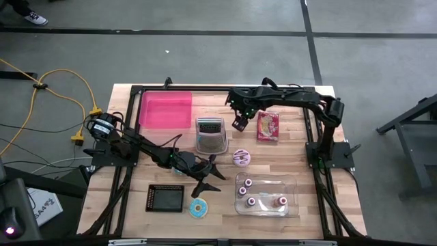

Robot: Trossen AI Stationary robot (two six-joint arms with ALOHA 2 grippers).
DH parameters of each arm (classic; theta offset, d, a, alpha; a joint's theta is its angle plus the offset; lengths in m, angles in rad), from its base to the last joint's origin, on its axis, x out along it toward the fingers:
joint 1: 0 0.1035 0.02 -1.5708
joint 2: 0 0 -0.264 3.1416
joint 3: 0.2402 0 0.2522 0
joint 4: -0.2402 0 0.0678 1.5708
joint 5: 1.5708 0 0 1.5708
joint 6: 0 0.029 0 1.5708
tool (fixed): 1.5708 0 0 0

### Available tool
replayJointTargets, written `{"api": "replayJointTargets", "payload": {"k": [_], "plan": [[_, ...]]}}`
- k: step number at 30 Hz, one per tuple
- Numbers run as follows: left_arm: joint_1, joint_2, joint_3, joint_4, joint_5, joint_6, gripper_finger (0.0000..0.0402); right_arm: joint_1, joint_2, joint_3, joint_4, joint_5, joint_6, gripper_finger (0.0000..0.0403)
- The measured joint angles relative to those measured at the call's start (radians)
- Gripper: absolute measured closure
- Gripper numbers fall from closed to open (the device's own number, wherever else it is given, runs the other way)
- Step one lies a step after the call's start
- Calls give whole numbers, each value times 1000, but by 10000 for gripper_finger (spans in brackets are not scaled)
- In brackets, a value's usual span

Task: Pick & Place Food Item
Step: Put the orange food coloring bottle into the transparent bin

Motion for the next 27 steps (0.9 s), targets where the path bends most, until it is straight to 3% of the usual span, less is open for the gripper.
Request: {"api": "replayJointTargets", "payload": {"k": [14,27], "plan": [[0,0,0,0,0,0,168,-17,-4,0,3,-12,6,195],[0,0,0,0,0,0,168,-29,-26,0,-11,-17,5,269]]}}
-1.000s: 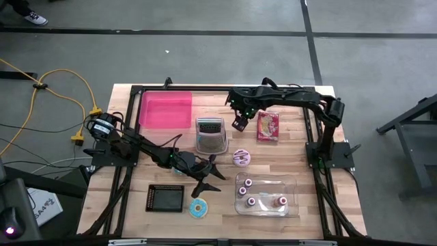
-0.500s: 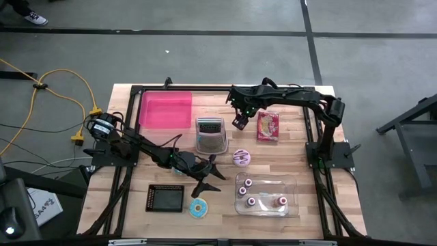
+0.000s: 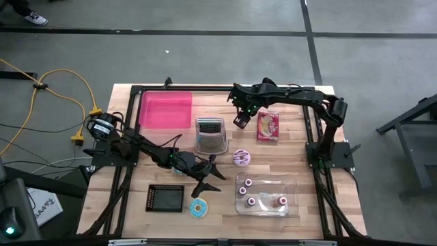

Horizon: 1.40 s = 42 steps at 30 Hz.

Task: Pick & Place Food Item
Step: Put the orange food coloring bottle into the transparent bin

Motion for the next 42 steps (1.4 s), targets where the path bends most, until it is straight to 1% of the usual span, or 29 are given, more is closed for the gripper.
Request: {"api": "replayJointTargets", "payload": {"k": [8,30,37,42], "plan": [[0,0,0,0,0,0,168,0,-1,0,-2,0,-9,292],[0,0,0,0,0,0,168,2,-1,0,-1,-16,-10,297],[0,0,0,0,0,0,168,16,-32,0,-4,-13,-10,297],[0,0,0,0,0,0,168,28,-69,0,-51,6,-5,298]]}}
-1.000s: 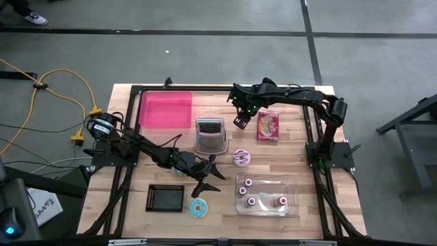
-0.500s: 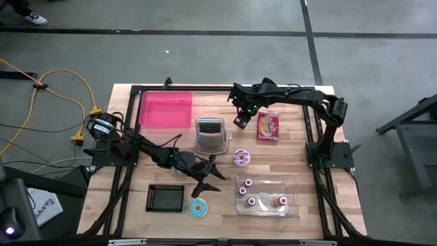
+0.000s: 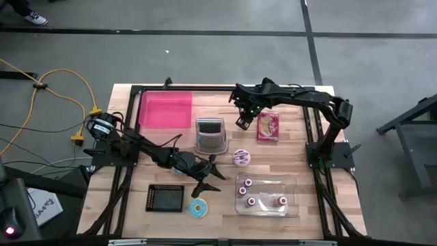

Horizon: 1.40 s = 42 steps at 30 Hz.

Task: Pick & Place Food Item
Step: Put the orange food coloring bottle into the transparent bin

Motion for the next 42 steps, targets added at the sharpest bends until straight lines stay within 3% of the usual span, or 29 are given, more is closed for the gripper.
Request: {"api": "replayJointTargets", "payload": {"k": [16,28,42], "plan": [[0,0,0,0,0,0,168,149,-271,0,-278,61,122,298],[0,0,0,0,0,0,168,430,-432,0,-394,63,351,298],[0,0,0,0,0,0,168,811,-441,0,-391,79,579,298]]}}
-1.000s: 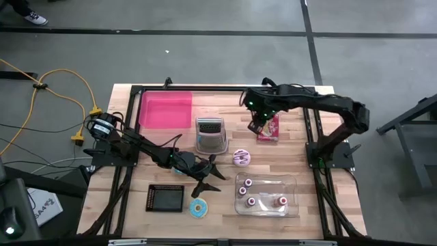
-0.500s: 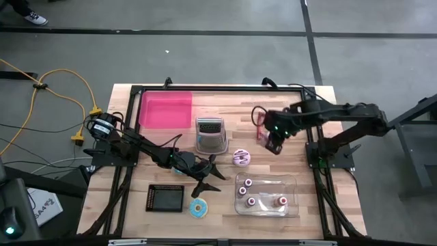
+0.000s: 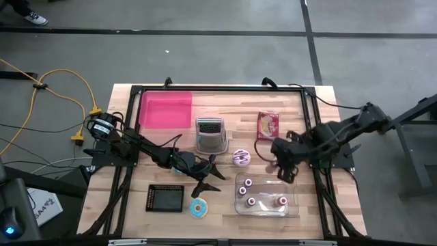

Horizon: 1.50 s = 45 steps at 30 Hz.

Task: Pick & Place Food Item
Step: Put the orange food coloring bottle into the transparent bin

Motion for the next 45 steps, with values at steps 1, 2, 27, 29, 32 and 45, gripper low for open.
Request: {"api": "replayJointTargets", "payload": {"k": [1,2,27,29,32,45], "plan": [[0,0,0,0,0,0,168,28,0,0,7,2,14,298],[0,0,0,0,0,0,168,55,0,0,16,3,24,298],[0,0,0,0,0,0,168,188,208,0,119,5,-3,298],[0,0,0,0,0,0,168,188,241,0,122,5,0,298],[0,0,0,0,0,0,168,188,292,0,134,3,15,298],[0,0,0,0,0,0,168,205,407,-24,237,0,129,298]]}}
